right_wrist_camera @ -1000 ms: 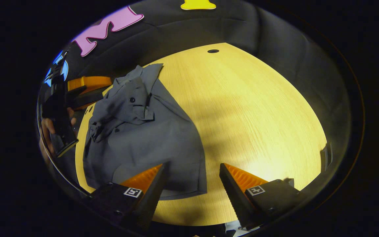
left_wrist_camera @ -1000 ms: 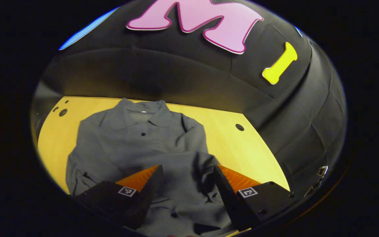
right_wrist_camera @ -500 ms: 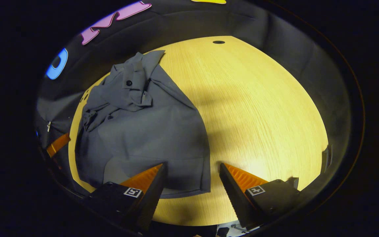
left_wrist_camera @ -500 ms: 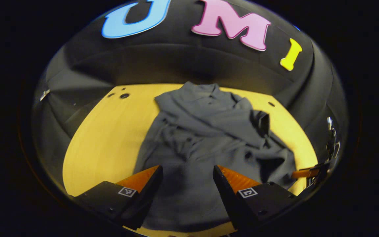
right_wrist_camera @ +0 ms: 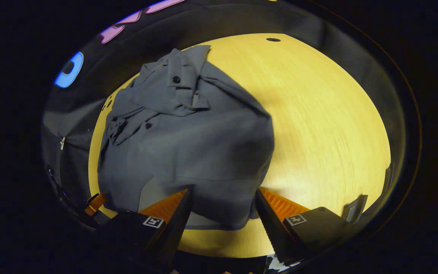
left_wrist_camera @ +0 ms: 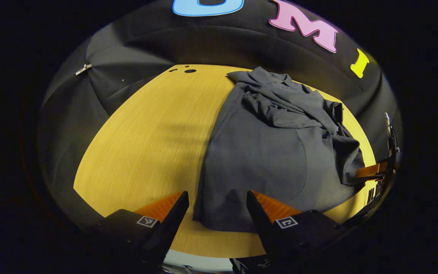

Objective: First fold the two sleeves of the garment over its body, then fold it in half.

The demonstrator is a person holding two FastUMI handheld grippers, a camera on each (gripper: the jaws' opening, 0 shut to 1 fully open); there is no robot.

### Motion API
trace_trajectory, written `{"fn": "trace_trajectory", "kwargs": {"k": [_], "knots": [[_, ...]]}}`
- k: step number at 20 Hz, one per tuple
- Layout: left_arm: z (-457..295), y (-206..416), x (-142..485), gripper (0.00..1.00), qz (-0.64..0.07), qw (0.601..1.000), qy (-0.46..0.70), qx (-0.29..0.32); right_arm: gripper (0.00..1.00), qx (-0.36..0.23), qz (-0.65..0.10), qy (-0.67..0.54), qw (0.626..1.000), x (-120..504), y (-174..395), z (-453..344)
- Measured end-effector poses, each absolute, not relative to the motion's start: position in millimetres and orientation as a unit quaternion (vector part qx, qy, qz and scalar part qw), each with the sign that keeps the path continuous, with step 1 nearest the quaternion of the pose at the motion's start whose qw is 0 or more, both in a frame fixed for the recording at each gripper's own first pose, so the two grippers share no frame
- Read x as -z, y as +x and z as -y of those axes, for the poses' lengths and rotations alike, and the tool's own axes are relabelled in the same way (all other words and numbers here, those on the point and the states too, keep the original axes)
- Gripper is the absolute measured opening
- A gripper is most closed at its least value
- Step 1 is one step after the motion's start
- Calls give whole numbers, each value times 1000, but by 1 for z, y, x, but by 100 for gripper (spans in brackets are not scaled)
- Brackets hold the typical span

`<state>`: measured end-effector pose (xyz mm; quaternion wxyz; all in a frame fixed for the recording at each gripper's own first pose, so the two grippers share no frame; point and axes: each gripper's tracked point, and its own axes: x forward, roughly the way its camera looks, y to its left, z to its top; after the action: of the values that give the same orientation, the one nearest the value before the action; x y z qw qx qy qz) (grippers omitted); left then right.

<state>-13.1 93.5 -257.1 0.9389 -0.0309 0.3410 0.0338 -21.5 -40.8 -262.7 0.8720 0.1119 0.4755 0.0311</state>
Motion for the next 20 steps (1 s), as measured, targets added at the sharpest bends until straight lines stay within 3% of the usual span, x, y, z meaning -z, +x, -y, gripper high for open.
{"fn": "trace_trajectory", "kwargs": {"k": [10,12,13,14,15,16,17,18,19,20], "knots": [[-84,-8,276,98,-362,932,19,-22,97,1,-496,-22,868,274,-20,28],[-77,-6,276,76,-361,932,35,-13,85,3,-494,-18,869,275,-18,21],[-73,-7,276,70,-360,932,41,-9,73,3,-493,-13,870,275,-17,18],[-70,-7,275,60,-358,933,48,-7,69,1,-485,-13,874,274,-14,17],[-68,-8,276,47,-357,933,52,-5,42,-1,-482,-11,876,275,-13,16],[-66,-8,276,41,-357,933,54,-3,42,-10,-478,-11,878,272,-12,15],[-62,-7,276,34,-358,932,54,0,30,-20,-475,-10,880,274,-11,14],[-59,-7,276,28,-360,931,56,5,10,-33,-474,-10,880,273,-11,13],[-56,-7,276,22,-359,931,61,9,10,-46,-472,-11,880,273,-10,13],[-57,-6,274,11,-356,932,66,11,10,-53,-474,-6,879,272,-9,13]]}}
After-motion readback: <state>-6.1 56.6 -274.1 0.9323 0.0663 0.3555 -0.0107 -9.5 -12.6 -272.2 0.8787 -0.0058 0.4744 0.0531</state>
